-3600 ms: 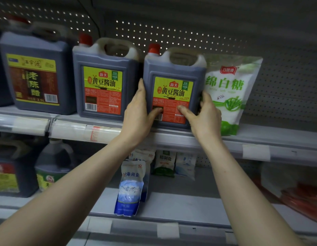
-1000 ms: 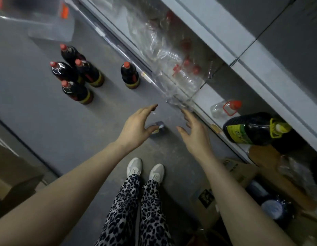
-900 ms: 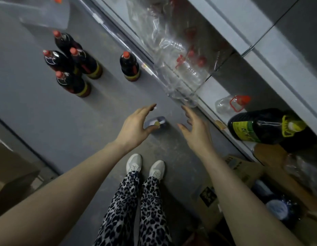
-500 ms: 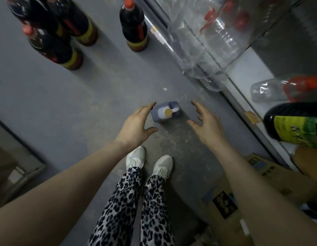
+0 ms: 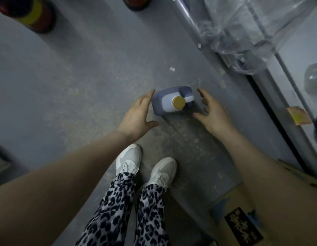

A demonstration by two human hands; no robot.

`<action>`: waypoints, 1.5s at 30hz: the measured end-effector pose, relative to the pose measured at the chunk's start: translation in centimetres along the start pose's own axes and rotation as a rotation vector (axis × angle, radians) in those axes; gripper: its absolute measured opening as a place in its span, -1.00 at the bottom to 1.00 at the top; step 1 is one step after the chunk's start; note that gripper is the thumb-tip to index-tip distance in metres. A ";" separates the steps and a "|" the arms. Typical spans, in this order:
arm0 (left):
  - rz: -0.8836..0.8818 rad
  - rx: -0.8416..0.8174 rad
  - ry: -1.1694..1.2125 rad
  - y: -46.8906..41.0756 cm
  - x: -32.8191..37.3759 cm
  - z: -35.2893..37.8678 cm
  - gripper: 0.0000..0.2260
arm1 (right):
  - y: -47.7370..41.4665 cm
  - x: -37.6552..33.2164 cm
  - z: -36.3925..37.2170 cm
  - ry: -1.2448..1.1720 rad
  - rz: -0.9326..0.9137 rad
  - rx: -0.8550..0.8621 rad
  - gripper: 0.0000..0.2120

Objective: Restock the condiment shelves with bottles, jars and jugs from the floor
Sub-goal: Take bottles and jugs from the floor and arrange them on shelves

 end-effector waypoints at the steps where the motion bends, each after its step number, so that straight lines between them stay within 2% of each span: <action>1: -0.005 0.000 0.009 -0.4 -0.4 0.5 -0.12 | -0.6 0.4 0.2 -0.001 -0.005 -0.004 -0.23; 12: 0.025 0.029 0.032 -4.6 -4.1 4.0 -0.14 | -6.2 3.1 2.2 -0.051 -0.134 -0.090 -0.15; 18: 0.068 0.016 0.129 -6.0 -5.2 4.7 -0.16 | -8.1 3.6 2.9 -0.042 -0.228 -0.104 -0.30; 23: 0.083 0.019 0.202 -5.9 -5.5 4.7 -0.18 | -9.2 3.5 2.8 -0.053 -0.267 -0.198 -0.27; 27: 0.042 -0.065 0.337 -5.6 -5.5 3.7 -0.18 | -9.2 2.7 2.5 -0.195 -0.180 -0.309 -0.18; 30: -0.053 -0.159 0.556 -4.2 -5.5 3.5 -0.27 | -7.5 2.7 3.1 -0.355 -0.072 -0.436 -0.24; 32: -0.111 -0.203 0.634 -3.1 -5.3 3.6 -0.42 | -5.7 3.3 4.0 -0.466 -0.032 -0.423 -0.34; 36: -0.146 -0.245 0.663 -0.9 -3.9 3.1 -0.67 | -1.4 4.5 5.3 -0.623 0.071 -0.344 -0.36; 41: -0.189 -0.286 0.680 1.9 -1.8 1.6 -0.71 | 3.6 3.3 5.1 -0.752 0.151 -0.235 -0.41; 45: -0.188 -0.271 0.689 3.8 0.5 -0.7 -0.52 | 7.2 0.8 3.5 -0.831 0.175 -0.180 -0.41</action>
Point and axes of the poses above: each hand's wrist, its own y-axis away from the middle knuckle, its own z-axis out of the palm, x = y × z, the point moved 5 cm from there along -y, towards the middle knuckle, and after that the axes turned 1 degree about -x, right-handed, at the moved point
